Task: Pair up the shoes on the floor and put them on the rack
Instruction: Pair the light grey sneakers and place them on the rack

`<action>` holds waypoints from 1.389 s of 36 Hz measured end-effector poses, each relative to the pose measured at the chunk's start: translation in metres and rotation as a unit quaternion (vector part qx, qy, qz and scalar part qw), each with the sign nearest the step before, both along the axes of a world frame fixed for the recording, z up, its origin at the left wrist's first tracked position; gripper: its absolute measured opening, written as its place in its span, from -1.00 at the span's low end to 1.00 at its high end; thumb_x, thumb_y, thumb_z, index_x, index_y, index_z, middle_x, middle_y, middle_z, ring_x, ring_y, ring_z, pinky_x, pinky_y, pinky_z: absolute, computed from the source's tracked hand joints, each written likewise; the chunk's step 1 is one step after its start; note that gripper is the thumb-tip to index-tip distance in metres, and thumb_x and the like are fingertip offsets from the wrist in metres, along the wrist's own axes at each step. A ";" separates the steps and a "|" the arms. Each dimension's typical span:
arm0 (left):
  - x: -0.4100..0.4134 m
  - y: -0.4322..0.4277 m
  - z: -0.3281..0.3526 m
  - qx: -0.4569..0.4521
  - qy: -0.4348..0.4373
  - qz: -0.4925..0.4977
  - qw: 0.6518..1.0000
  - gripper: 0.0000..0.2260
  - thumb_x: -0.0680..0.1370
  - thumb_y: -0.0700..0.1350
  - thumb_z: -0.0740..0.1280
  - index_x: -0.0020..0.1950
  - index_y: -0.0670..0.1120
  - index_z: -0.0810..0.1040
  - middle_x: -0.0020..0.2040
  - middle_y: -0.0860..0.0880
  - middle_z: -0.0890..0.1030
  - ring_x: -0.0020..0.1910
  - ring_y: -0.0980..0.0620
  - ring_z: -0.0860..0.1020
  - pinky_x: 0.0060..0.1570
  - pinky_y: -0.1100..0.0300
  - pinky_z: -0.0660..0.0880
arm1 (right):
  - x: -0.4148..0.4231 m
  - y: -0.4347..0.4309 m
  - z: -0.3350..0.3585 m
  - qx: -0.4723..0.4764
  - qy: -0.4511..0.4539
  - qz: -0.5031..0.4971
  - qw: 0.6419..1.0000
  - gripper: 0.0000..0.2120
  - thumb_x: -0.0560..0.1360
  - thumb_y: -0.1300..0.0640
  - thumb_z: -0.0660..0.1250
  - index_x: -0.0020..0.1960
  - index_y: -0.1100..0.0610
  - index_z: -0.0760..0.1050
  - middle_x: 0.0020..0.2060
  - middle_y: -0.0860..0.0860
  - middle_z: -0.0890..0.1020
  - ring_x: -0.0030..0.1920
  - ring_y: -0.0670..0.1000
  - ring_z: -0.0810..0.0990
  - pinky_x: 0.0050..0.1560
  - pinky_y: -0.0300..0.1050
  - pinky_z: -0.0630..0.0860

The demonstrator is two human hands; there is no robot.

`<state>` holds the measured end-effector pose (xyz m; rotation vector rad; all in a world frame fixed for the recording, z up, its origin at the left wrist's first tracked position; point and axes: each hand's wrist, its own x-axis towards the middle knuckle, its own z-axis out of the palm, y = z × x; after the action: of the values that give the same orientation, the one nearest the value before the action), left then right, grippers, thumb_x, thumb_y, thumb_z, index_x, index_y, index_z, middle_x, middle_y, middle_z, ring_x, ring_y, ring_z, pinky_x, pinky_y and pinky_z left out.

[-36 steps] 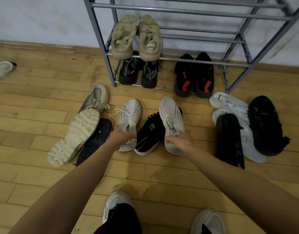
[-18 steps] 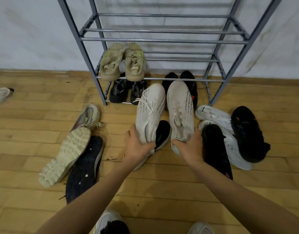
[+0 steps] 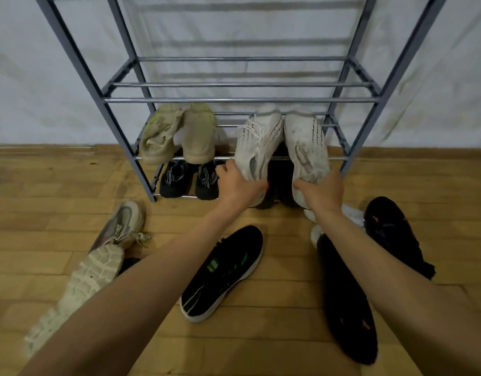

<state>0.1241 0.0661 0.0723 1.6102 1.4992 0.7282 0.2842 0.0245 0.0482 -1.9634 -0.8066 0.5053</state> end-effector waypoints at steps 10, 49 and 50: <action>0.047 0.069 0.012 0.001 0.038 0.016 0.999 -0.25 0.37 0.00 0.48 0.42 -0.22 0.20 0.35 -0.20 0.22 0.33 -0.20 0.29 0.30 -0.07 0.38 | 0.037 0.073 0.014 0.033 0.011 -0.023 0.999 -0.28 0.33 0.10 0.49 0.38 0.25 0.26 0.27 0.16 0.47 0.23 0.17 0.49 0.18 0.04 0.49; 0.093 0.089 -0.024 0.042 -0.030 -0.071 0.996 -0.26 0.40 0.03 0.49 0.42 -0.15 0.18 0.38 -0.10 0.22 0.39 -0.07 0.23 0.34 0.13 0.27 | 0.078 0.105 -0.012 0.056 -0.047 -0.011 0.997 -0.28 0.35 0.15 0.46 0.40 0.28 0.22 0.28 0.17 0.44 0.26 0.13 0.45 0.10 -0.12 0.43; 0.093 0.090 -0.025 0.044 -0.026 -0.073 0.996 -0.27 0.41 0.01 0.48 0.42 -0.17 0.18 0.40 -0.12 0.21 0.39 -0.07 0.22 0.35 0.13 0.26 | 0.078 0.104 -0.013 0.055 -0.052 -0.005 0.997 -0.31 0.35 0.14 0.45 0.38 0.28 0.25 0.27 0.16 0.44 0.25 0.12 0.45 0.10 -0.12 0.43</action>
<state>0.2175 0.1558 0.0475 1.7333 1.3133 0.7573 0.3620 0.1281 0.0356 -1.9032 -0.8700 0.3485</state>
